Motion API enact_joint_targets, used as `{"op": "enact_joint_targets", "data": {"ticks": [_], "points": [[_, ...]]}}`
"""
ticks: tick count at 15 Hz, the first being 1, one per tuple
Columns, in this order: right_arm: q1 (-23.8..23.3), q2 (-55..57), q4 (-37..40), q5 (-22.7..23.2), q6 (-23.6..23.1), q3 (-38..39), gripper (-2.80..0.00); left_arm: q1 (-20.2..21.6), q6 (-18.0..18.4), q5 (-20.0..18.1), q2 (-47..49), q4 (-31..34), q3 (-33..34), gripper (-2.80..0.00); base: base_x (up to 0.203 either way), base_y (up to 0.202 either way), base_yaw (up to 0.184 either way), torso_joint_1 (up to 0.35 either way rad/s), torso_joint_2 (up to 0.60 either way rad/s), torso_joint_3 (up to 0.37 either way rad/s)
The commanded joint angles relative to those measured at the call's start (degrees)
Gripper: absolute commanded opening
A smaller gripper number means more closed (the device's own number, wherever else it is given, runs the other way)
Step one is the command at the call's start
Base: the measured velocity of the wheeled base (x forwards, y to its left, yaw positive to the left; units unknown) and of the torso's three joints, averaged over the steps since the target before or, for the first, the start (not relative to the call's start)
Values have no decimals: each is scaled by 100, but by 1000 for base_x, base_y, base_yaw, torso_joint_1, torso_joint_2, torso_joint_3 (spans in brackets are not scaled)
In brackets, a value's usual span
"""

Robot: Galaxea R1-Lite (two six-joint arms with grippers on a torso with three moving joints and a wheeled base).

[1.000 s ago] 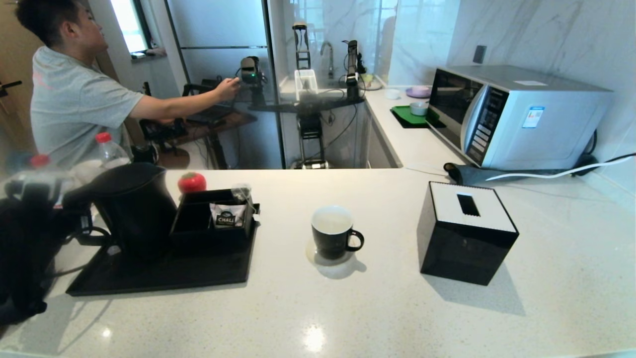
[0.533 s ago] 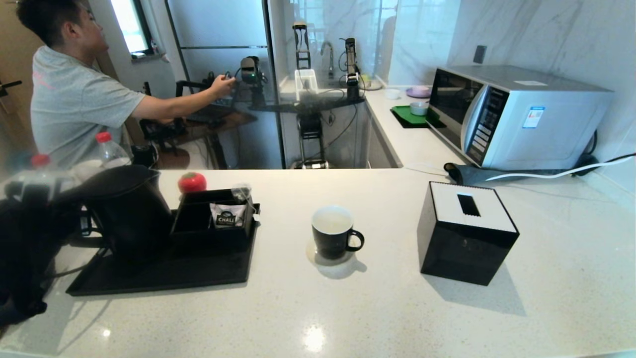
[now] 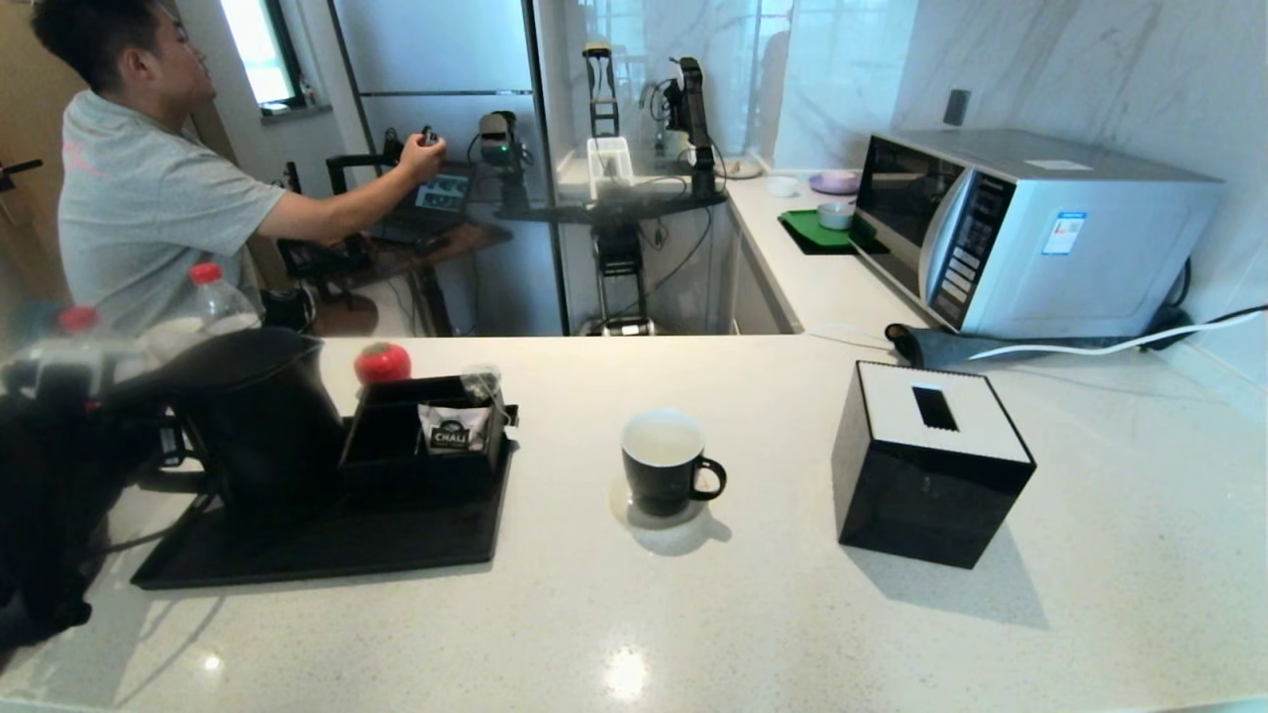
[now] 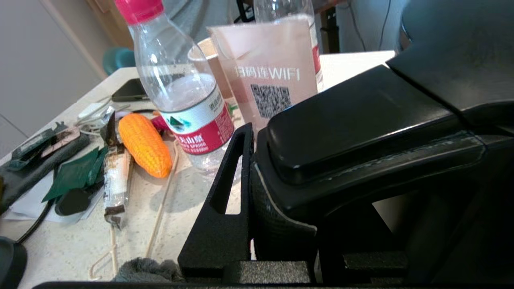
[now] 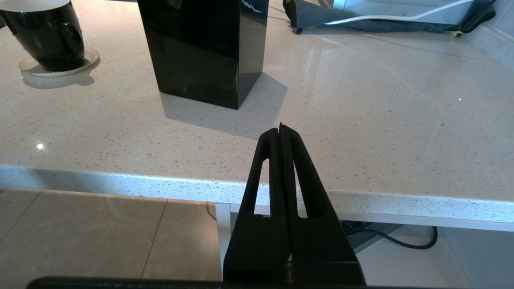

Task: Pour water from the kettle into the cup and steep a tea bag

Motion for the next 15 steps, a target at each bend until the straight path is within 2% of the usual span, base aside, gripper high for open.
{"op": "enact_joint_targets", "data": {"ticks": [1, 15], "points": [[2, 7, -1, 3, -4, 0, -280, 25, -64, 0, -214, -299, -2, -280, 0, 0, 0, 0, 0, 0], [2, 7, -1, 3, -4, 0, -280, 114, -416, 8, -1062, -299, 305, -280, 0, 0, 0, 0, 0, 0]]}}
